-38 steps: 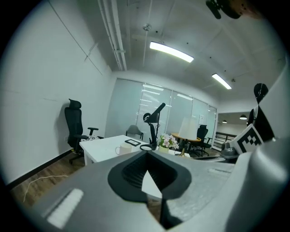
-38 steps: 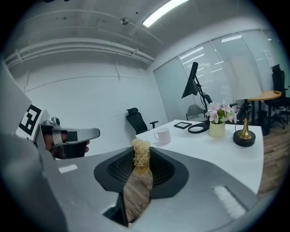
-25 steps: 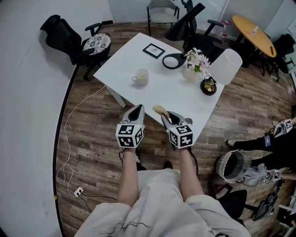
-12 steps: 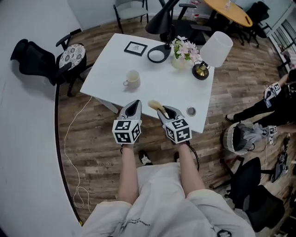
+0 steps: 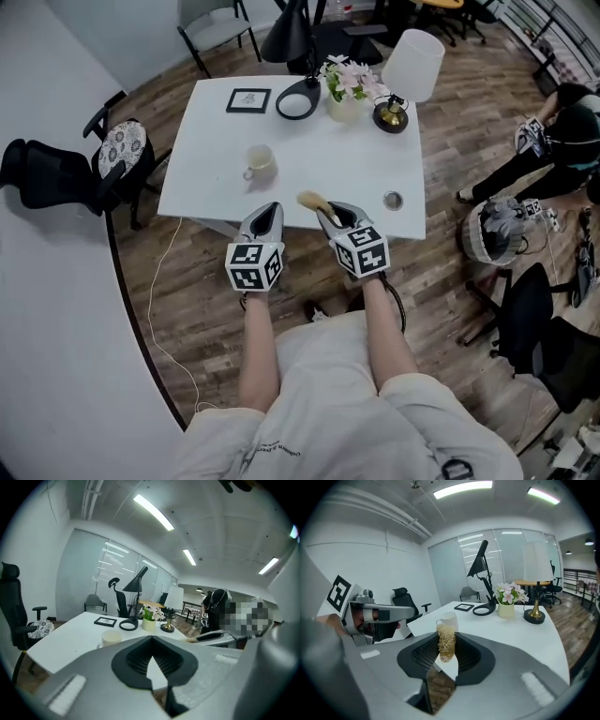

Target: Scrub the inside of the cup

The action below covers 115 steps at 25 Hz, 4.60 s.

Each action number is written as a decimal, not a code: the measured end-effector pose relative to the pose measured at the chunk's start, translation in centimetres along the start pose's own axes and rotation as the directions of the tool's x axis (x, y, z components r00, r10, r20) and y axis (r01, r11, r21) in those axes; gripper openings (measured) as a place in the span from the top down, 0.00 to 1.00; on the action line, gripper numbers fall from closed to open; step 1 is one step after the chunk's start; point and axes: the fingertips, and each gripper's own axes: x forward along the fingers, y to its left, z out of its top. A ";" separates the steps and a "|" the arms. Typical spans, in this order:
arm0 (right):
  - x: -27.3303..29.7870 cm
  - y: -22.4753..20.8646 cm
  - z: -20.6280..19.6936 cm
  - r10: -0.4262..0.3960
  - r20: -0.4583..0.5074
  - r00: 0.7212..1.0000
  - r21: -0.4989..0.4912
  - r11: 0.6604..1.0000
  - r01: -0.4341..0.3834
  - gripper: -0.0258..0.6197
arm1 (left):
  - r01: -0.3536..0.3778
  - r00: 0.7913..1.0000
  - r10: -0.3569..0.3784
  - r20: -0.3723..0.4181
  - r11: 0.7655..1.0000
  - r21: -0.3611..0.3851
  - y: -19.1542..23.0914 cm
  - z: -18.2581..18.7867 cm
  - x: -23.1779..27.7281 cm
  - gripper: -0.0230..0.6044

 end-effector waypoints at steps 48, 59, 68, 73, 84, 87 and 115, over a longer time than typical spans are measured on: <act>18.7 -4.4 9.9 0.259 -0.162 0.952 0.053 0.966 -0.254 0.78 | 0.048 0.933 0.011 -0.361 0.987 0.155 16.5 -6.4 11.5 0.76; 22.2 -3.2 10.0 0.357 -0.340 0.870 -0.108 0.904 -0.413 0.77 | 0.214 0.916 -0.092 -0.390 0.935 0.282 15.5 -6.8 14.7 0.87; 18.4 -7.2 8.2 0.227 -0.473 0.851 -0.195 0.916 -0.352 0.78 | 0.416 0.868 -0.272 -0.415 0.855 0.310 10.3 -5.8 18.6 0.88; 15.3 -9.2 5.7 0.100 -0.575 0.812 -0.272 0.912 -0.305 0.78 | 0.564 0.800 -0.390 -0.456 0.749 0.348 5.8 -5.4 19.9 0.88; 13.1 -10.6 0.7 0.041 -0.684 0.728 -0.235 0.933 -0.273 0.78 | 0.736 0.671 -0.529 -0.519 0.559 0.382 -0.6 -6.0 19.2 0.88; 13.1 -10.9 0.3 0.029 -0.673 0.739 -0.216 0.948 -0.234 0.79 | 0.766 0.640 -0.546 -0.540 0.506 0.396 -1.4 -6.0 19.0 0.88; 16.9 -9.4 2.4 0.003 -0.581 0.814 -0.253 0.950 -0.184 0.79 | 0.733 0.669 -0.548 -0.501 0.597 0.326 2.5 -4.5 16.9 0.86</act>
